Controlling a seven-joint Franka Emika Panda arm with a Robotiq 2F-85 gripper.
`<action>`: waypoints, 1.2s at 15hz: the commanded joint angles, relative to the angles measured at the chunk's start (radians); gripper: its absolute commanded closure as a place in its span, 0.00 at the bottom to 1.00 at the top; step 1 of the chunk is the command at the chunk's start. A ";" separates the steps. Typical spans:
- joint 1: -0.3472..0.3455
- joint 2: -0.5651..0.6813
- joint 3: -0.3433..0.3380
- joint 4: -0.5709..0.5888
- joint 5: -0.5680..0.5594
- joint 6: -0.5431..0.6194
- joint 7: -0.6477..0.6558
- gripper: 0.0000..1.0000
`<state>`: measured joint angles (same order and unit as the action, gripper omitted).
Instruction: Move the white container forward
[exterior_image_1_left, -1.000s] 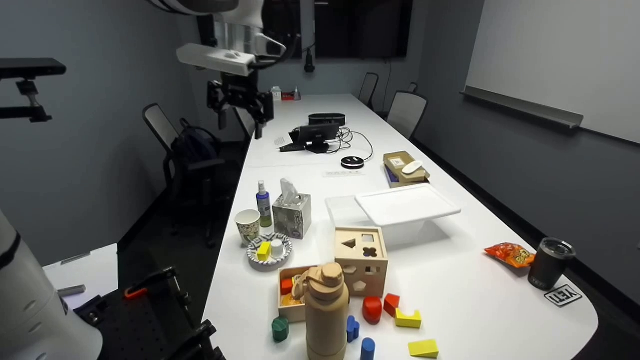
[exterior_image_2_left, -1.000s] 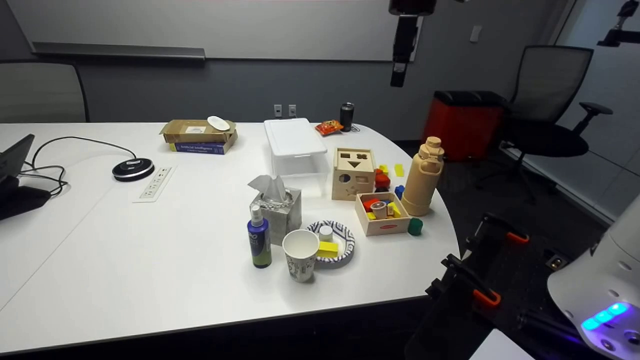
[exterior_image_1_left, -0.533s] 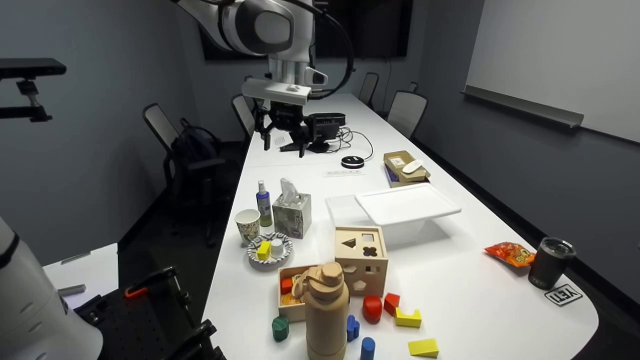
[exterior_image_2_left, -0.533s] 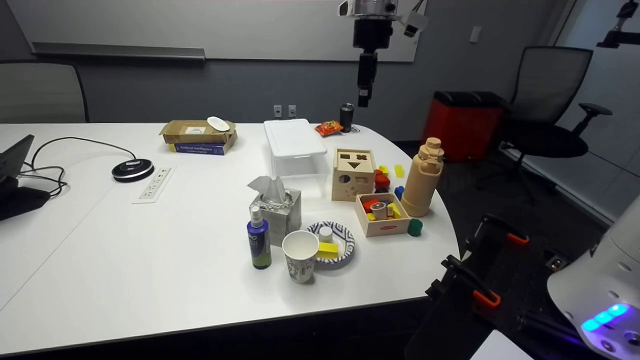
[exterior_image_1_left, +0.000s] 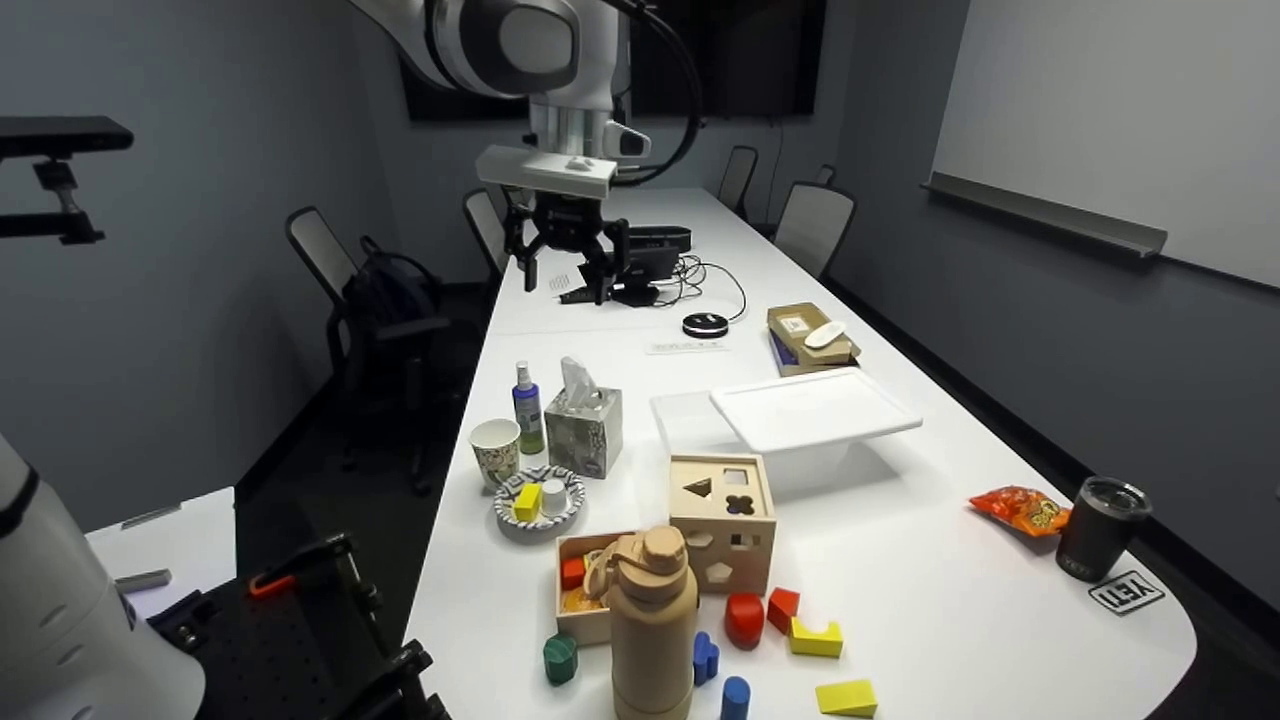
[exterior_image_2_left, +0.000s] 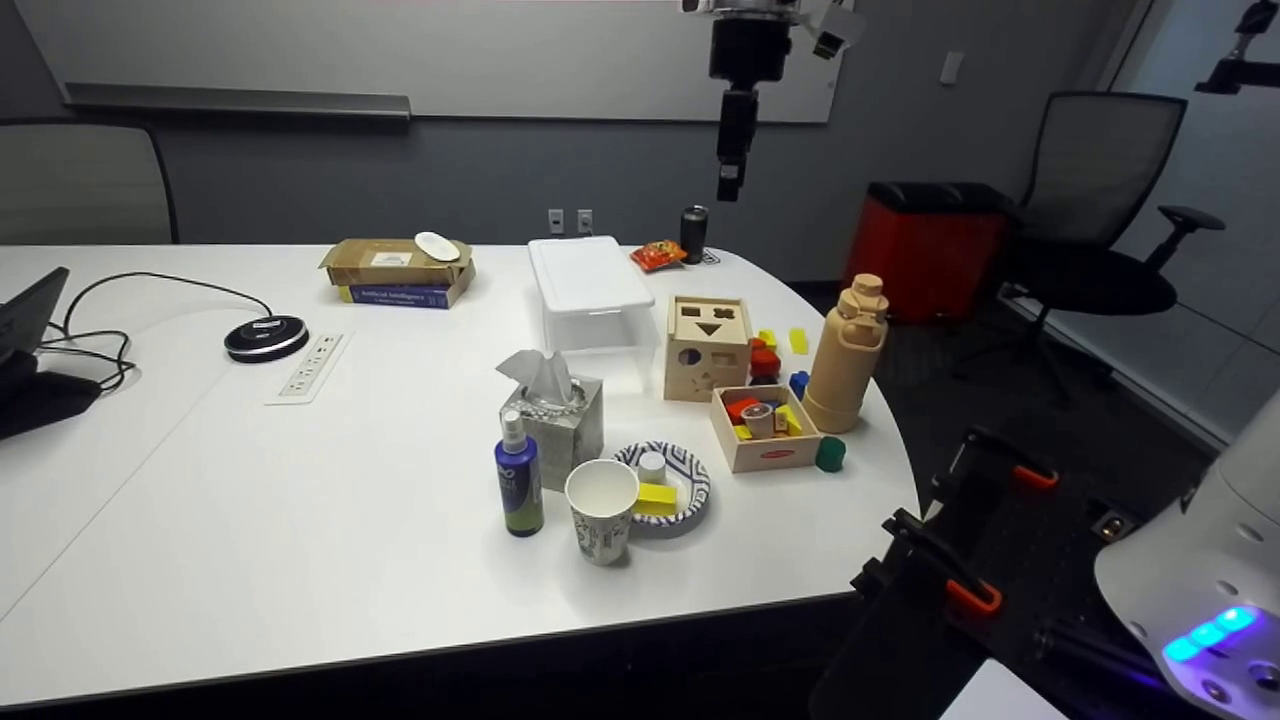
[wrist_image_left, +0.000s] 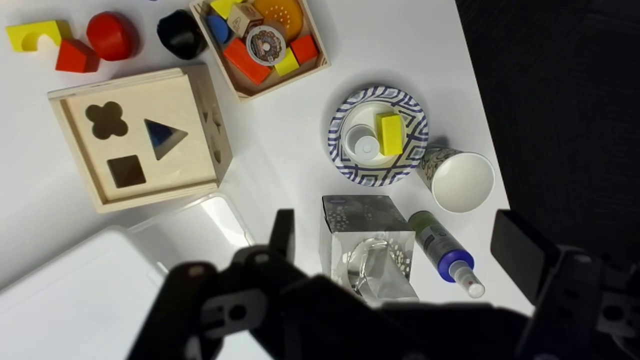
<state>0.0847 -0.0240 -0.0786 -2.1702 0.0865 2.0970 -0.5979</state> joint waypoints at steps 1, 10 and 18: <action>-0.027 0.045 0.037 0.029 -0.040 0.082 -0.003 0.00; -0.094 0.409 0.098 0.298 -0.107 0.359 -0.141 0.00; -0.215 0.758 0.167 0.663 -0.116 0.310 -0.325 0.00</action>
<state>-0.0973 0.6226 0.0546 -1.6513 -0.0237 2.4516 -0.8670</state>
